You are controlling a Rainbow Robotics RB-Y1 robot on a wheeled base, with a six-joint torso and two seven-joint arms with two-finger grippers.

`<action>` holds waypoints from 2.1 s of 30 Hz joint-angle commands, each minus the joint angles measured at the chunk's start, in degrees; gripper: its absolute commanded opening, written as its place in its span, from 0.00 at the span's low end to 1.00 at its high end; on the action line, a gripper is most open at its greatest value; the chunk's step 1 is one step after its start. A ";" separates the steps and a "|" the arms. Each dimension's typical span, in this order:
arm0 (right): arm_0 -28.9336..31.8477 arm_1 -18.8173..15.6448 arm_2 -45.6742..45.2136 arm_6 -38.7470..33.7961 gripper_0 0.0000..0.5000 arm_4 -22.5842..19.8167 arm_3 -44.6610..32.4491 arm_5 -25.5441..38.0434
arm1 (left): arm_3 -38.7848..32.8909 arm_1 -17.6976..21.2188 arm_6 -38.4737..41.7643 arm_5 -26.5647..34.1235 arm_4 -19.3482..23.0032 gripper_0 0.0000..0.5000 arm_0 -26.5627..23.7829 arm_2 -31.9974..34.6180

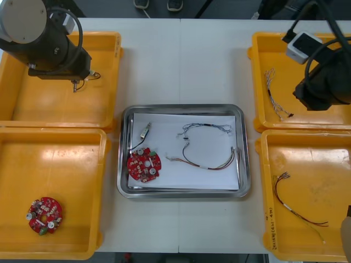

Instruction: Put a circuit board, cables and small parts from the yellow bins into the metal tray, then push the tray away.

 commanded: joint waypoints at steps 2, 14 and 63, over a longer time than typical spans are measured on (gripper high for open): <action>5.05 -3.43 -7.62 -4.59 1.00 -3.95 -1.90 0.16 | -3.13 1.83 6.32 0.51 1.11 0.00 -0.02 1.71; 14.10 -7.91 -11.93 -22.78 1.00 -8.61 -2.43 0.16 | -9.98 -1.86 12.65 4.20 1.90 0.00 -0.11 -0.75; 26.49 -10.64 -12.98 -46.16 1.00 -16.70 -4.10 0.16 | 0.21 -16.01 23.99 -12.59 -10.67 0.00 -0.02 -31.78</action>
